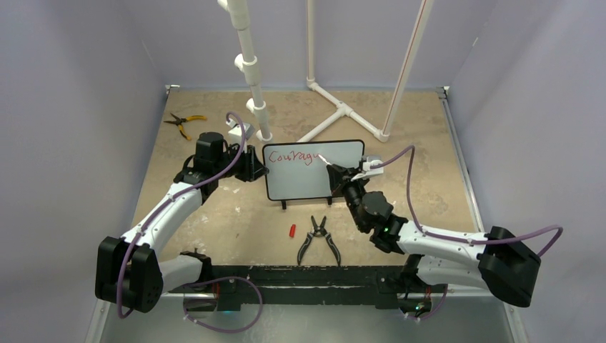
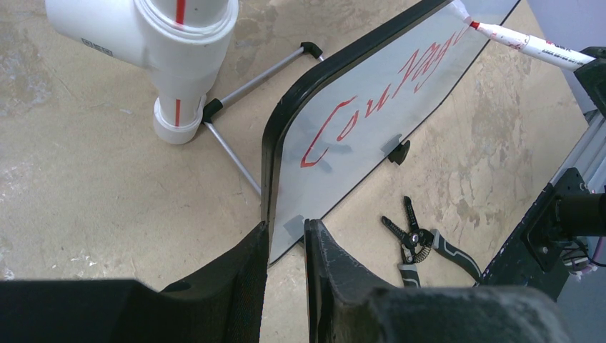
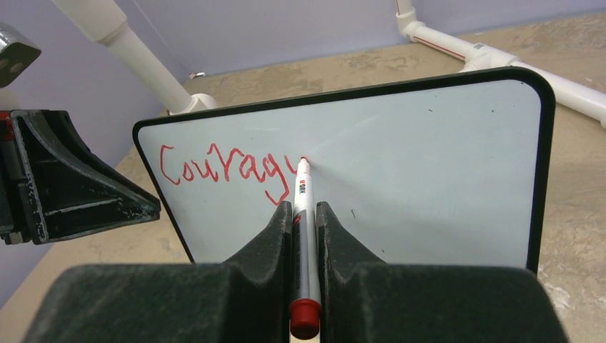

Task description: Write a sentence on the whiteboard

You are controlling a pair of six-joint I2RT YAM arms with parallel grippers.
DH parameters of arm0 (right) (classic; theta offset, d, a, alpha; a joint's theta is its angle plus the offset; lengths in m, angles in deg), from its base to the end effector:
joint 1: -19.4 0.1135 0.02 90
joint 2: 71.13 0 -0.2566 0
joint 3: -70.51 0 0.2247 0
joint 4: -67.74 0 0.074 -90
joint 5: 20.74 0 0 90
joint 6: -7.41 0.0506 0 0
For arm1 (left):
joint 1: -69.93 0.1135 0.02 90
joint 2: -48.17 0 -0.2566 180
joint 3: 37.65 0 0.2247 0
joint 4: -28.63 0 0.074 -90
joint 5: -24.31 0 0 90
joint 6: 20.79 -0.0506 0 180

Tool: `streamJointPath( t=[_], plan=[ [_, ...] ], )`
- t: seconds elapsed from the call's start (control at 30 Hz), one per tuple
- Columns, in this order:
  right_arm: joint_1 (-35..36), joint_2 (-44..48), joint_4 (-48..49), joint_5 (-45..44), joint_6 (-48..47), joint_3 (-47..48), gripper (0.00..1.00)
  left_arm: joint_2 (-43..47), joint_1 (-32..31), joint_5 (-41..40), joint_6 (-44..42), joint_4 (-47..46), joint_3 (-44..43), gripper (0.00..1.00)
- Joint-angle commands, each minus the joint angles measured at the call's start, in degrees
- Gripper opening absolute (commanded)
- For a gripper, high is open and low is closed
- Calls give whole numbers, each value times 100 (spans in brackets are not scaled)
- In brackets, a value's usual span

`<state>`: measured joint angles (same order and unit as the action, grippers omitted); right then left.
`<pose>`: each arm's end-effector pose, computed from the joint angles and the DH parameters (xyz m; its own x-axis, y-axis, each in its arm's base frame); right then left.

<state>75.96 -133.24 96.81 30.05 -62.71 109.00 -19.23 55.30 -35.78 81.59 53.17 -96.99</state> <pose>0.1471 0.1647 0.2610 -0.0527 0.3983 -0.9157 -0.2997 0.8684 0.3950 0.2289 -0.0858 0.2554 -0.6433 -0.0241 -0.7653 0.4991 0.7447 -0.4430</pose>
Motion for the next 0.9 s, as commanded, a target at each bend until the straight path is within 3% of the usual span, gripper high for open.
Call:
streamJointPath(
  t=[0.0, 0.87],
  plan=[
    [-32, -117, 320, 53, -170, 219, 0, 7, 39, 23, -107, -70, -5, 24],
    [-30, -140, -207, 128, 265, -25, 0, 25, 40, 15, -113, -60, -9, 24]
  ],
)
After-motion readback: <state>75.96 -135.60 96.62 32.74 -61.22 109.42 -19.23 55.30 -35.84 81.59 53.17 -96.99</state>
